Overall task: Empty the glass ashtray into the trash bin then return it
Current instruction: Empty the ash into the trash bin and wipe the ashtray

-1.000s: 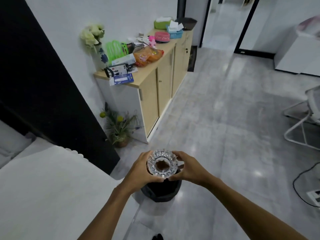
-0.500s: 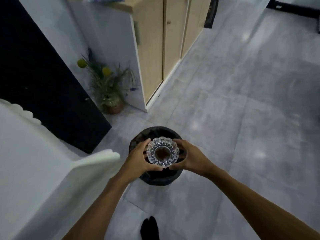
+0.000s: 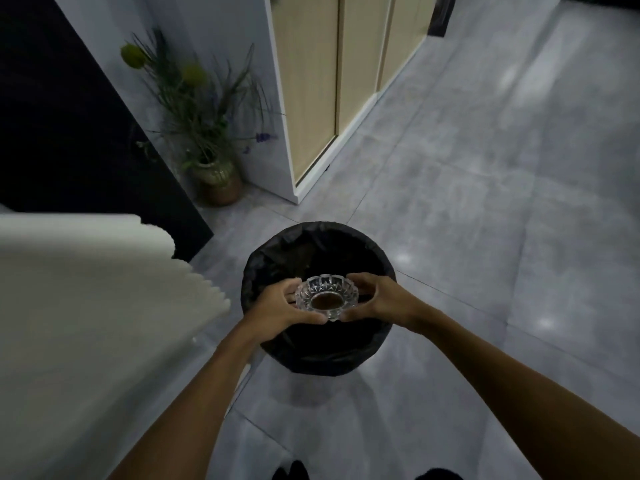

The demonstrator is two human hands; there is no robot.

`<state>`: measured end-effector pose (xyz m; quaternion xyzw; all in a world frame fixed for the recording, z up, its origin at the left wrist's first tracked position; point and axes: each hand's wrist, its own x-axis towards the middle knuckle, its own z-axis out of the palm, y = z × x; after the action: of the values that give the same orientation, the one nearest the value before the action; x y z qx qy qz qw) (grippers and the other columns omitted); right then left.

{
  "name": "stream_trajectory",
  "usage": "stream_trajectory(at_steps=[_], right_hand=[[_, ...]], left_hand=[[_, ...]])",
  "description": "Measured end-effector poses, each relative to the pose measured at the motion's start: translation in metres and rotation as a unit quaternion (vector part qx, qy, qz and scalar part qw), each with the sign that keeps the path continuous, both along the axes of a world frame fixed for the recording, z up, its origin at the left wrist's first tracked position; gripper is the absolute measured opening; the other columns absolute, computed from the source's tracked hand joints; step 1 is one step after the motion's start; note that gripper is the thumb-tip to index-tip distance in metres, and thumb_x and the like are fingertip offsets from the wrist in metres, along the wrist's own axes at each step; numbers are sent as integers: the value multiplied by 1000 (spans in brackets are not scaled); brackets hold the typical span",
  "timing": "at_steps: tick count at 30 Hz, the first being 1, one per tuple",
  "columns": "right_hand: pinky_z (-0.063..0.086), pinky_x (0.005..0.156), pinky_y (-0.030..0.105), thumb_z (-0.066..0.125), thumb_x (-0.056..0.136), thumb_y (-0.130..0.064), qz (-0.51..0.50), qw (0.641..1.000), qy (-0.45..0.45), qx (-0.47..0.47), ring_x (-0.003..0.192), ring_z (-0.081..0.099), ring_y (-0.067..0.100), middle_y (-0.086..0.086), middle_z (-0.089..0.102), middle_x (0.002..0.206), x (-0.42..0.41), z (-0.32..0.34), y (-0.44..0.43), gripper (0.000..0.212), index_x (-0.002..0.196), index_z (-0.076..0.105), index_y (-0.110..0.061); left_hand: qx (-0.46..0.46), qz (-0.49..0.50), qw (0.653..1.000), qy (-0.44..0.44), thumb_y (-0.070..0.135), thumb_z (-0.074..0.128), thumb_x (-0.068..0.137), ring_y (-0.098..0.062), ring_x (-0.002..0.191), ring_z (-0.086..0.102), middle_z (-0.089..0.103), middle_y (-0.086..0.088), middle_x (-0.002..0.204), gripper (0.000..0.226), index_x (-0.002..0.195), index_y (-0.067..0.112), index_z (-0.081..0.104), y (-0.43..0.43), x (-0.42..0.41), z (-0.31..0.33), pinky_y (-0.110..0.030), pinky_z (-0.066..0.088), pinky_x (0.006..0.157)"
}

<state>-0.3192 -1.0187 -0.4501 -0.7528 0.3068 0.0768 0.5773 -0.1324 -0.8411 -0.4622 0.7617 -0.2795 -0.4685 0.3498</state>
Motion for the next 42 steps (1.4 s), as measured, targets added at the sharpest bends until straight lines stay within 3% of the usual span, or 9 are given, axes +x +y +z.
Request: stream_trajectory(at_steps=[5, 8, 11, 15, 20, 24, 31, 36, 42], right_hand=[[54, 106, 43, 83, 87, -32, -13, 997, 29, 64, 115, 68, 26, 7, 72, 123, 16, -35, -17, 24, 109, 73, -29], [50, 111, 48, 83, 83, -51, -19, 986, 71, 151, 118, 68, 34, 20, 68, 131, 30, -58, -32, 61, 126, 70, -10], [53, 108, 43, 73, 82, -66, -47, 973, 126, 189, 121, 67, 33, 24, 62, 136, 52, -67, -37, 94, 145, 48, -2], [63, 90, 44, 59, 69, -89, -79, 961, 206, 164, 110, 68, 35, 26, 59, 133, 77, -82, -35, 117, 150, 43, -6], [63, 56, 35, 38, 83, -91, -96, 959, 257, 74, 83, 64, 26, 20, 59, 127, 92, -93, -24, 105, 149, 44, -9], [57, 57, 37, 28, 89, -88, -76, 962, 262, 21, 74, 58, 23, 14, 58, 102, 97, -98, -16, 99, 149, 48, -11], [62, 87, 55, 57, 82, -84, -99, 975, 182, 77, 123, 61, 48, 24, 47, 154, 99, -93, -9, 110, 155, 40, -3], [67, 67, 40, 89, 64, -67, -31, 993, 102, -51, 114, 66, 29, 13, 49, 144, 93, -99, -1, 119, 152, 32, -11], [48, 111, 44, 102, 53, -46, 57, 973, 32, -220, 135, 50, 39, 19, 29, 151, 72, -100, 12, 142, 159, 9, -24]], left_hand=[[16, 0, 999, 46, 61, 97, 53, -16, 112, 73, 77, -5, 118, 90, 123, 10, 73, -11, 18, -31, -35, 52, 108], [47, -1, 990, 132, 53, 87, 74, -18, 111, 74, 76, -14, 119, 70, 119, 1, 74, -26, 30, -38, -28, 56, 102], [83, 48, 976, 197, 62, 78, 81, -32, 112, 73, 67, -24, 129, 80, 133, 3, 63, -45, 37, -47, -36, 62, 93], [202, 51, 969, 133, 84, 44, 87, -38, 93, 76, 68, -31, 117, 99, 136, -2, 53, -69, 30, -60, -40, 66, 78], [276, 29, 956, 94, 85, 21, 91, -32, 75, 76, 74, -30, 100, 110, 141, -10, 48, -81, 24, -67, -42, 62, 76], [298, 19, 950, 91, 82, 14, 94, -29, 63, 77, 74, -28, 103, 109, 139, -9, 52, -83, 28, -67, -42, 62, 75], [265, 44, 957, 108, 82, 20, 94, -37, 78, 76, 71, -34, 105, 108, 150, -8, 40, -77, 28, -58, -45, 62, 76], [238, 62, 960, 132, 83, 22, 93, -35, 70, 79, 72, -34, 95, 110, 152, -9, 37, -69, 31, -59, -42, 64, 71], [241, 53, 960, 129, 85, 19, 91, -36, 78, 79, 76, -33, 93, 113, 149, -8, 43, -66, 28, -50, -38, 64, 69]])
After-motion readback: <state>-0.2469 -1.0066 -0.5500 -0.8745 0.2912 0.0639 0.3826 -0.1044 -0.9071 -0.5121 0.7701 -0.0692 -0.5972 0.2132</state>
